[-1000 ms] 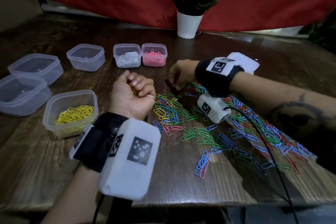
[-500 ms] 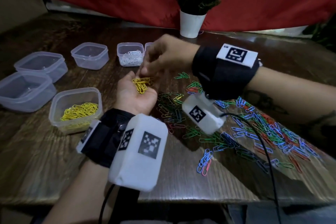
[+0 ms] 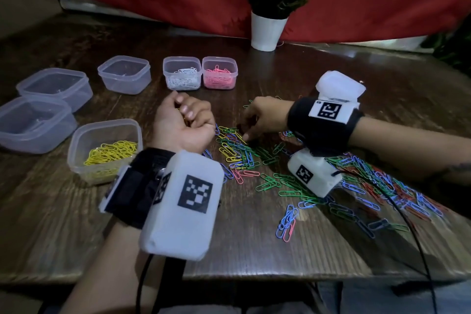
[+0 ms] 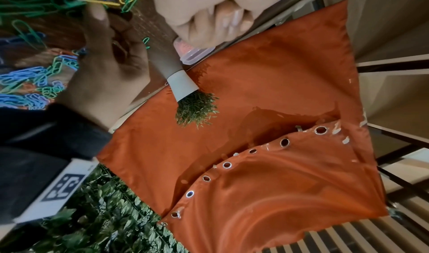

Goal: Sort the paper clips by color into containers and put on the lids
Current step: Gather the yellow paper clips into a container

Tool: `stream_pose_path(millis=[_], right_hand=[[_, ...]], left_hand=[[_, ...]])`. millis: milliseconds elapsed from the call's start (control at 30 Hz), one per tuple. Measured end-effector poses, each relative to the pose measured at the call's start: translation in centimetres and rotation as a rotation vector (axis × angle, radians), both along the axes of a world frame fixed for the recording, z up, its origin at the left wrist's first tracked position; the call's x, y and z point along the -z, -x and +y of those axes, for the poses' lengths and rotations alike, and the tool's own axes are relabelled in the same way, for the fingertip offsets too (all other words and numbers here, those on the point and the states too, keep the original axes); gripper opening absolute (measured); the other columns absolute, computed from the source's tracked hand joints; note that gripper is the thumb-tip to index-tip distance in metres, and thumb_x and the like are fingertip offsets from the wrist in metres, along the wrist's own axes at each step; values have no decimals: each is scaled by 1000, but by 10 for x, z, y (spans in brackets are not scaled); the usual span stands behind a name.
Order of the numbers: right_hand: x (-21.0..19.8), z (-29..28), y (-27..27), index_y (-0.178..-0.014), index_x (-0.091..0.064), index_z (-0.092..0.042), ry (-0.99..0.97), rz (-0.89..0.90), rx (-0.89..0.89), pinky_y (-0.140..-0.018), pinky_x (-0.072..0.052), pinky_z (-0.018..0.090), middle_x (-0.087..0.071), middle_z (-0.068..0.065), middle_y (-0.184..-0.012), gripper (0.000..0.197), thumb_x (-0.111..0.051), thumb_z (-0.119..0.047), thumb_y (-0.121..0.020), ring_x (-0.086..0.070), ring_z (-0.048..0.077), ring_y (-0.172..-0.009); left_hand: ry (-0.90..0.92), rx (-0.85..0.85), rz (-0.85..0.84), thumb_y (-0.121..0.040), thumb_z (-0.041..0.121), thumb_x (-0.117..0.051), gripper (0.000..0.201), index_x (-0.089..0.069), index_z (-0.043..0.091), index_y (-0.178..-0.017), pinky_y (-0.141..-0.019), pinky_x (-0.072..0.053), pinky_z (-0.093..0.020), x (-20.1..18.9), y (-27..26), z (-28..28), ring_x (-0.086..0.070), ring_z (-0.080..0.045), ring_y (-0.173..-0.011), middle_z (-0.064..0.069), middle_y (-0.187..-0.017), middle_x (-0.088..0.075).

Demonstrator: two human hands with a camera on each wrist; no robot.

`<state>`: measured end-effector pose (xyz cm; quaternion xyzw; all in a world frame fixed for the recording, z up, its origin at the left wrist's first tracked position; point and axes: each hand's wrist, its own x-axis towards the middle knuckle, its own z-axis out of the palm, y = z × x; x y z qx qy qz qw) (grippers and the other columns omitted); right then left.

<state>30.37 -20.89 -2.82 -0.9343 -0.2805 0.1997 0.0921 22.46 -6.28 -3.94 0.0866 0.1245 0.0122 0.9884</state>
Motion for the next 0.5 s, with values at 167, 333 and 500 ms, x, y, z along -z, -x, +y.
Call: stream_pose_path(millis=[167, 333, 500], right_hand=[[2, 2, -2, -63, -52, -18, -100, 111, 64, -51, -36, 25, -50, 5, -62, 26, -62, -12, -86, -44, 18, -57], [-3, -1, -1, -72, -49, -18, -204, 162, 103, -37, -42, 13, -49, 2, -67, 23, -53, -2, -89, -49, 13, -59], [0, 10, 8, -101, -67, -7, 18, -77, 6, -50, -32, 14, -55, 4, -83, 27, -68, -26, -82, -49, 15, -79]], left_hand=[[-187, 98, 46, -98, 24, -35, 45, -41, 14, -55, -24, -17, -14, -8, 2, -3, -27, -4, -25, 7, -37, -32], [-1103, 152, 58, -97, 25, -41, 29, -48, 18, -70, -25, -9, -9, -30, 17, -11, -19, 1, -25, 10, -33, -27], [-2071, 335, -102, -83, 9, -67, 12, -66, 13, -72, -46, -38, -7, -34, 23, -16, -49, 2, -46, 5, -55, -56]])
